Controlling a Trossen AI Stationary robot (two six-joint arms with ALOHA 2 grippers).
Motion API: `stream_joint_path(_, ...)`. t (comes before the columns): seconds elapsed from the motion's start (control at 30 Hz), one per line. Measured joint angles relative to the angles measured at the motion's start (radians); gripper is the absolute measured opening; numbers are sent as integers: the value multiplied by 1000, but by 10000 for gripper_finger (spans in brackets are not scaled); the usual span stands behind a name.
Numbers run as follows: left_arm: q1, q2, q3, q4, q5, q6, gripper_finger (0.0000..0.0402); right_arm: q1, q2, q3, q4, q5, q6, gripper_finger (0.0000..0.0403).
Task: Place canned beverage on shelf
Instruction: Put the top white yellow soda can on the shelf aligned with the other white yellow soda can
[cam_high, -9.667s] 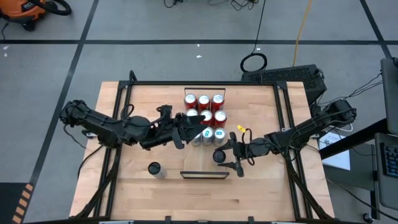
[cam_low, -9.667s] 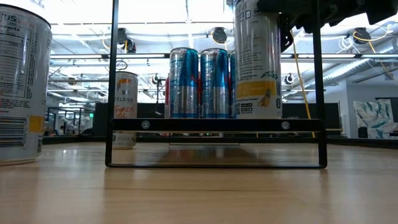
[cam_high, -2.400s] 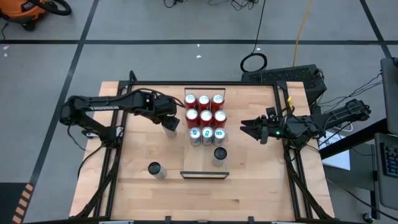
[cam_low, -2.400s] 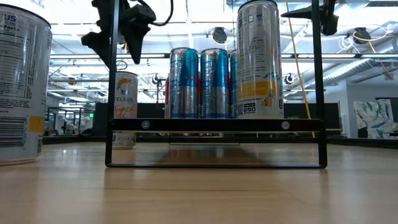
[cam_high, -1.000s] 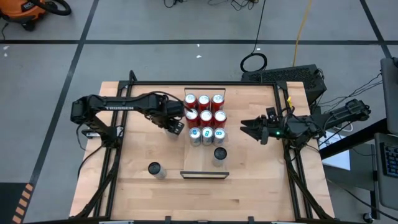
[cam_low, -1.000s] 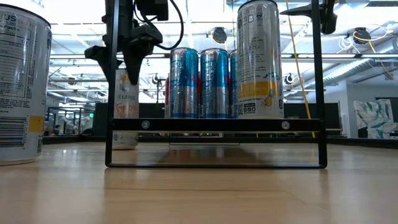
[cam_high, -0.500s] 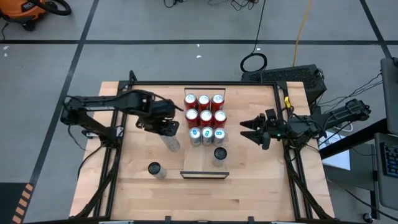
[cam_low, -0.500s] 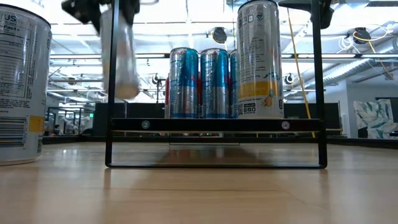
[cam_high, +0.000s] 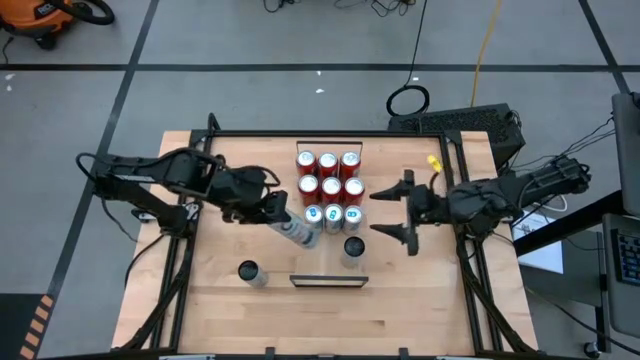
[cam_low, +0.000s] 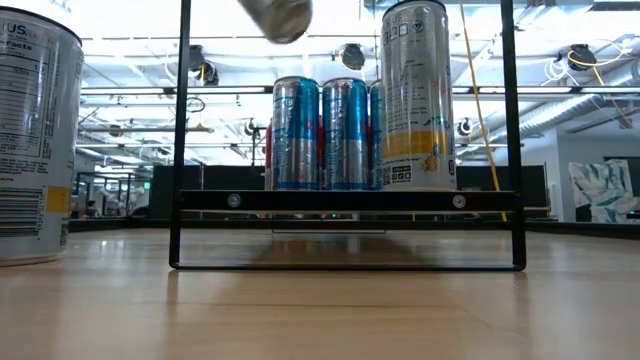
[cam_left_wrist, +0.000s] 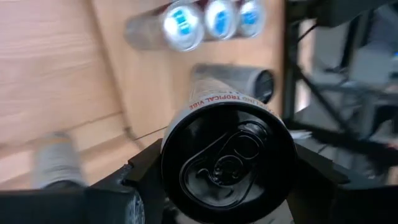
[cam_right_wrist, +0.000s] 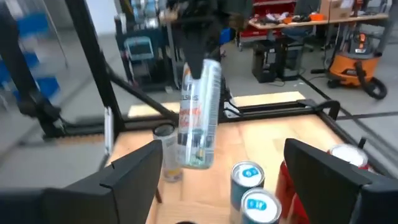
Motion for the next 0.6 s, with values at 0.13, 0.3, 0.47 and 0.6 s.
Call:
stream_joint_path(0.13,-44,0,0,98,-69,-46,240,0,134,150,-93,-1,-70,311)
stream_joint_path(0.3,-74,4,0,205,-143,-54,240,0,277,307,-205,-1,-112,311)
stream_joint_path(0.47,-94,5,1,241,-198,-54,240,0,368,393,-262,-2,-121,311)
stream_joint_path(0.6,-103,5,1,251,-206,-53,240,0,396,412,-261,-25,-104,316)
